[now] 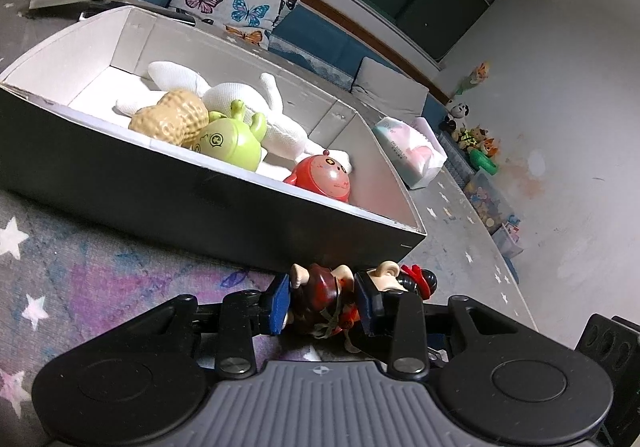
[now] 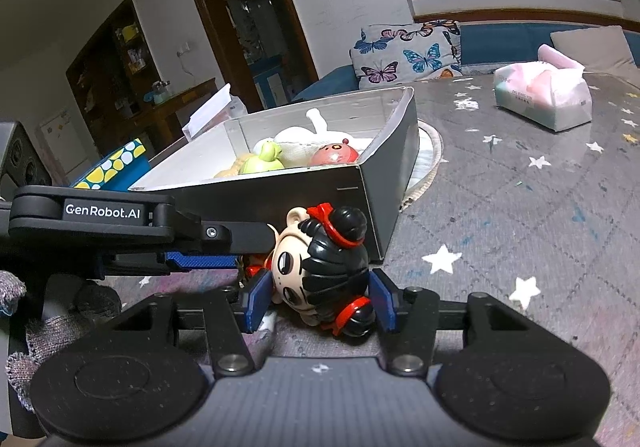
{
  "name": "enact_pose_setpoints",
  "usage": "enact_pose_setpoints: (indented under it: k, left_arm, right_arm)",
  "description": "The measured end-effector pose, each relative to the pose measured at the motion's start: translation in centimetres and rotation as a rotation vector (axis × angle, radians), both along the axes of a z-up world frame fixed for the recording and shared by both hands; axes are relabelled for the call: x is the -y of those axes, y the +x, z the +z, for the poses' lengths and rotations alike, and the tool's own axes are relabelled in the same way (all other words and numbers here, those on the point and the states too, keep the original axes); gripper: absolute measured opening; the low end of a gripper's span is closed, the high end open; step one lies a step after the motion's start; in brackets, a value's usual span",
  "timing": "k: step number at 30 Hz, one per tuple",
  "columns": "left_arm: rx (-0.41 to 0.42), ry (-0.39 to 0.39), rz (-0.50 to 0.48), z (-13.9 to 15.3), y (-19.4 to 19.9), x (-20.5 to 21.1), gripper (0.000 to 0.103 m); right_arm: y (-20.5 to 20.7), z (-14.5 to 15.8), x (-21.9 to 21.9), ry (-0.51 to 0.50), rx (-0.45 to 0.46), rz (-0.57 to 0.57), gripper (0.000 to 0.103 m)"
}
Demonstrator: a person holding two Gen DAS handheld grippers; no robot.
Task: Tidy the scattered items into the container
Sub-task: 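Lift the cartoon figure with both grippers and lower it into the box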
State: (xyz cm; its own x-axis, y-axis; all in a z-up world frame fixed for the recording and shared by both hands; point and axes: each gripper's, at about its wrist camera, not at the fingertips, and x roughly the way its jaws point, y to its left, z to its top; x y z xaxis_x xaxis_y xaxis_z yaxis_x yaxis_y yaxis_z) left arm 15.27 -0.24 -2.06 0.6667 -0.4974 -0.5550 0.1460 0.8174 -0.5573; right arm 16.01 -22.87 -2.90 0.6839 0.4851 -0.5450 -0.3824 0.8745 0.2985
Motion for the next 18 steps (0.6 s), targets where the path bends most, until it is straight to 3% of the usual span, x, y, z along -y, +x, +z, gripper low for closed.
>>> enact_pose_setpoints:
  k: [8, 18]
  left_arm:
    - [0.01, 0.004, -0.004, 0.5, -1.0, 0.1, 0.037]
    - [0.067, -0.011, 0.017, 2.8, -3.0, -0.6, 0.037]
  right_arm:
    - [-0.6, 0.3, 0.0, -0.011, 0.009, 0.004, 0.053]
    - [-2.1, 2.7, -0.5, -0.024, 0.075, 0.036, 0.053]
